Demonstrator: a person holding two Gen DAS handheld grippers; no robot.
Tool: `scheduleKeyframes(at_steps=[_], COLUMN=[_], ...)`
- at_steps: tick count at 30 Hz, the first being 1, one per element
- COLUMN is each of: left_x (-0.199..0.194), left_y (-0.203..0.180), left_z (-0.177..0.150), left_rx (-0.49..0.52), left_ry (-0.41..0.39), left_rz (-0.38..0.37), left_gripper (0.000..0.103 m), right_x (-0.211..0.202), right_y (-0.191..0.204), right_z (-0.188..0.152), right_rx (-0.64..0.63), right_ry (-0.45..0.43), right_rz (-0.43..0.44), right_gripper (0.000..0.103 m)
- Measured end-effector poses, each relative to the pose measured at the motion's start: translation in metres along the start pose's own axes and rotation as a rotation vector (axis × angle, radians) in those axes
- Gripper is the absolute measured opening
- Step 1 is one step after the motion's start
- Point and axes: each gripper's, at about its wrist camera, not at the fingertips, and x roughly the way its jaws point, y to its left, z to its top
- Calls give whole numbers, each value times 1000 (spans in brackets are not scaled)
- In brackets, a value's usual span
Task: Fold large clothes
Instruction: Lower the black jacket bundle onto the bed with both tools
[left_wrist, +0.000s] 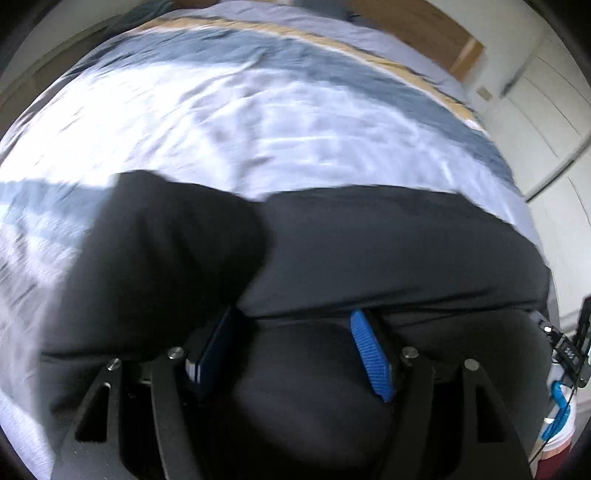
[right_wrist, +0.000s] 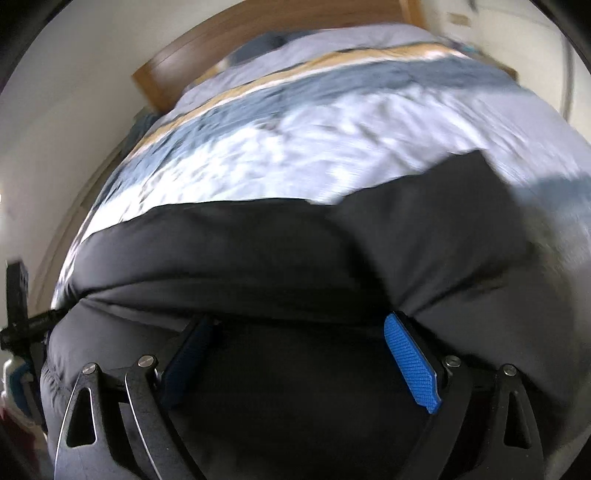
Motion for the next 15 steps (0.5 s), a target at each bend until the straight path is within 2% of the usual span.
scheduleKeyframes(at_steps=[2, 3, 4, 6, 8, 11, 15], left_x=[-5, -9, -15, -32, -53, -82, -92], left_y=[16, 29, 37, 47, 45, 22, -20], left_z=[-2, -3, -6, -12, -21, -40, -63], left_rx=[-9, -27, -45, -82, -87, -52, 18], left_ry=[5, 13, 10, -26, -84, -175, -219], left_rz=[110, 182, 197, 138, 83, -27, -136], left_gripper=[65, 65, 64, 63, 63, 63, 63], right_x=[-9, -14, -19, -34, -52, -81, -91], right_y=[-14, -21, -25, -27, -25, -1, 48], right_z=[-3, -4, -4, -3, -4, -8, -28], right_rx=[3, 4, 2, -6, -5, -33, -128], right_ry=[1, 2, 6, -2, -41, -118, -137], right_rz=[-66, -100, -122, -200, -162, -90, -7], right_gripper=[92, 89, 89, 89, 89, 89, 91])
